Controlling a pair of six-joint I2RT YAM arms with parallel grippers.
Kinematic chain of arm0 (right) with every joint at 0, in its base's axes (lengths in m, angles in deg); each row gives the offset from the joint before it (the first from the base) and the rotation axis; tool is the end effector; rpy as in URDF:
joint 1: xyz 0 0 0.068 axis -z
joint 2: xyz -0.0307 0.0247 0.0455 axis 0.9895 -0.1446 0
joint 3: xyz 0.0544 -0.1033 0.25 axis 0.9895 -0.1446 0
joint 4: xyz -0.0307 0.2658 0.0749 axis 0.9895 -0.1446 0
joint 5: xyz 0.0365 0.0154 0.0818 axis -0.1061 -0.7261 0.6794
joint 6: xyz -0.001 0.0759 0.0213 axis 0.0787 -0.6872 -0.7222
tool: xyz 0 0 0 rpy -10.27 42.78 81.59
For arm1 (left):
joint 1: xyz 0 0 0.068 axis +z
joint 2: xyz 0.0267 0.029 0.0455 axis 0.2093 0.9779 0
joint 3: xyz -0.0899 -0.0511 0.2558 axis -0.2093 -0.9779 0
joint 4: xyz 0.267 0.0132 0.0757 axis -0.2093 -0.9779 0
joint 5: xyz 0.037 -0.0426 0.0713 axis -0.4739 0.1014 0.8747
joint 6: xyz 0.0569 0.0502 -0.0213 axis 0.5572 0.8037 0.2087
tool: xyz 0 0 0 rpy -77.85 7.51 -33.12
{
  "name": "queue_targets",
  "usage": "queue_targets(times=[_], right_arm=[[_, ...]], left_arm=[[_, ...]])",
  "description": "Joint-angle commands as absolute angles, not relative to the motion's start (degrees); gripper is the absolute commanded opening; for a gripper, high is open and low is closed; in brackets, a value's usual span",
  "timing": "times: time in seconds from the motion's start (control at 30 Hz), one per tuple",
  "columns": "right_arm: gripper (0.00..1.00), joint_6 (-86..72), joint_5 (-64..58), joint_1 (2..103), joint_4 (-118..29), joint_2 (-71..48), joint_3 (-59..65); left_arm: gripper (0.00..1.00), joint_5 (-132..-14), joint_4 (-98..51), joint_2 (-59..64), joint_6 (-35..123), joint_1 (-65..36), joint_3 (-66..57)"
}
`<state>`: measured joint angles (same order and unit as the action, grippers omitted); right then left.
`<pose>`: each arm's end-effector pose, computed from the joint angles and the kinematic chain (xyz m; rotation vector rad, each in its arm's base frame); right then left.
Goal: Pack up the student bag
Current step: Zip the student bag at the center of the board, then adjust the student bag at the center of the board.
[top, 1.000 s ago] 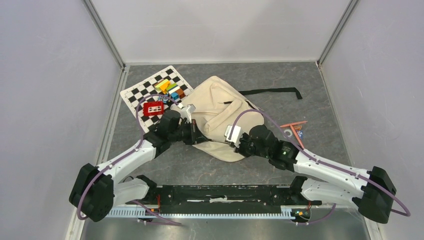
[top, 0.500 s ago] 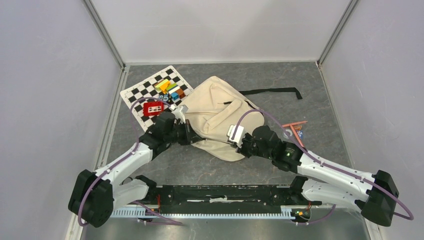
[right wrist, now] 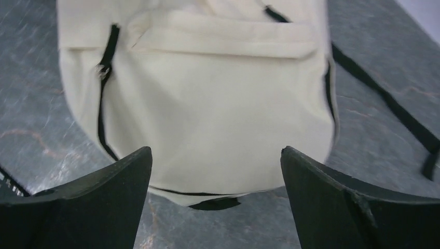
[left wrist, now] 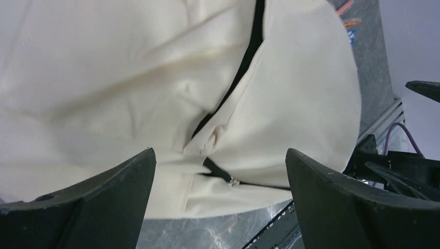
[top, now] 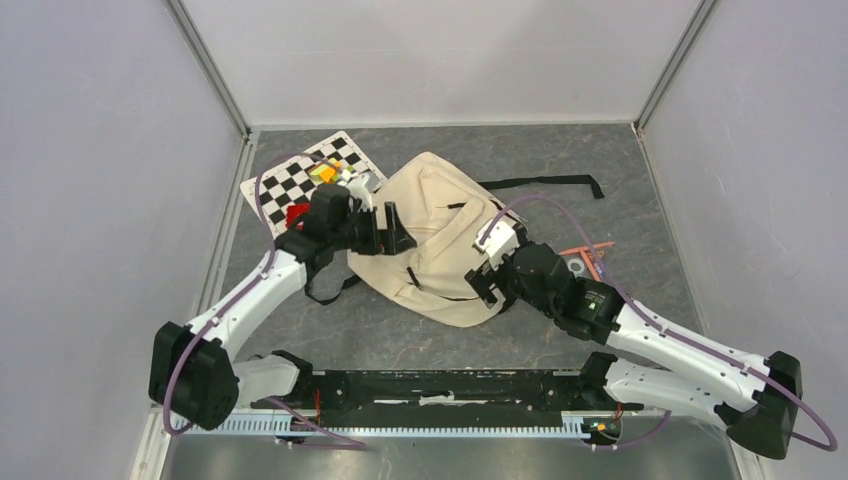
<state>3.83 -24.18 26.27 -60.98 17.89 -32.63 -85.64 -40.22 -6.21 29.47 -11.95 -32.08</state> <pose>0.1525 0.1926 0.2624 -0.8893 1.8652 0.3052 0.2553 -0.1405 0.2322 0.1688 2.3097 -0.8772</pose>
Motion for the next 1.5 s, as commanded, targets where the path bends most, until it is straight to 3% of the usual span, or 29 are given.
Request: queue_targets(times=[0.0, 0.17, 0.37, 0.8, 0.87, 0.93, 1.03, 1.2, 1.27, 1.37, 1.47], right_arm=[[0.98, -4.8, -38.9, 27.4, -65.5, 17.3, -24.6], [0.98, -13.8, -38.3, 35.4, -70.8, 15.2, -23.6], [0.98, -22.7, -24.5, 48.2, -66.9, 18.1, -32.4], [0.98, -41.4, -16.2, 49.5, -52.7, 23.0, -46.0], [0.97, -43.3, -15.3, 49.5, -50.4, 23.0, -47.8], [0.84, -44.2, -13.8, 49.5, -47.6, 22.5, -49.5], [0.69, -43.7, -12.8, 49.5, -45.2, 21.1, -50.2], [0.26, -39.6, -15.9, 49.5, -45.1, 19.9, -48.2], [0.13, -37.0, -18.2, 49.5, -45.7, 19.6, -46.8], [0.01, -32.8, -20.3, 49.7, -46.7, 17.2, -43.3], [0.0, -28.3, -21.9, 49.8, -46.9, 13.7, -39.7]], left_arm=[[1.0, -87.2, -48.1, -0.3, 39.1, -11.9, -19.7], [1.0, -87.4, -51.4, 8.8, 43.0, -12.0, -12.7], [1.0, -91.1, -45.5, 14.8, 40.8, -12.9, -12.2], [1.0, -86.8, -48.7, 25.4, 46.6, -19.0, -4.6], [0.96, -84.8, -50.2, 26.5, 47.7, -20.0, -4.2], [0.86, -83.3, -52.0, 27.5, 48.9, -21.1, -3.4], [0.61, -82.7, -52.8, 28.2, 49.6, -22.7, -3.2], [0.18, -82.6, -54.6, 27.7, 49.8, -24.8, -3.3], [0.02, -81.4, -54.1, 26.0, 48.9, -26.0, -4.6], [0.02, -81.0, -51.5, 22.4, 46.7, -27.4, -7.3], [0.02, -81.2, -50.7, 20.3, 44.7, -29.6, -9.0]])
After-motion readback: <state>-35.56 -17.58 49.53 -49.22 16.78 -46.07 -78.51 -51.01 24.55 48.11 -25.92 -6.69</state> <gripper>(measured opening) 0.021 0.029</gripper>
